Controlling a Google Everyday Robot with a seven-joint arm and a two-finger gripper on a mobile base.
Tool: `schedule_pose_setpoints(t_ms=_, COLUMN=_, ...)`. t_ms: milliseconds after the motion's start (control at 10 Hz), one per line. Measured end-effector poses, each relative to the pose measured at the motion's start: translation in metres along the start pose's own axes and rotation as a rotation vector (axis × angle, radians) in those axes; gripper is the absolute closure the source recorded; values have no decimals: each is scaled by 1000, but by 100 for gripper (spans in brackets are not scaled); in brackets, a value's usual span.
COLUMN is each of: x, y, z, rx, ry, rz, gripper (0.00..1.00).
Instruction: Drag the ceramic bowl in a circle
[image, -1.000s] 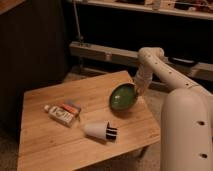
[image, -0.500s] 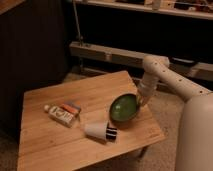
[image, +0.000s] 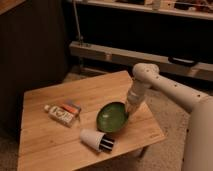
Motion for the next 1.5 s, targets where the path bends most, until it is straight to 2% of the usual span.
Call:
schedule_pose_setpoints(t_ms=200, x=19, y=-28, z=15, rx=-16, ry=-16, rz=-56, gripper=98)
schedule_pose_setpoints(t_ms=400, x=50, y=-48, z=27, rx=-28, ry=-19, rz=-81, gripper=98)
schedule_pose_setpoints(t_ms=600, x=78, y=-50, z=24, rx=-27, ry=-3, rz=-82, gripper=98)
schedule_pose_setpoints(t_ms=700, x=101, y=-47, z=13, rx=-16, ry=28, rz=-66, gripper=98)
schedule_pose_setpoints(t_ms=900, x=129, y=-32, z=-12, rx=-7, ry=79, rz=-30, gripper=98)
schedule_pose_setpoints(t_ms=1000, x=148, y=-19, z=-30, rx=-9, ry=112, rz=-2, gripper=98)
schedule_pose_setpoints(t_ms=1100, x=160, y=-11, z=-41, rx=-19, ry=128, rz=20, gripper=98)
schedule_pose_setpoints(t_ms=1200, x=166, y=-3, z=-45, rx=-32, ry=129, rz=40, gripper=98)
schedule_pose_setpoints(t_ms=1300, x=168, y=16, z=-51, rx=-53, ry=126, rz=75, gripper=98)
schedule_pose_setpoints(t_ms=1500, x=164, y=37, z=-54, rx=-73, ry=117, rz=107, gripper=98)
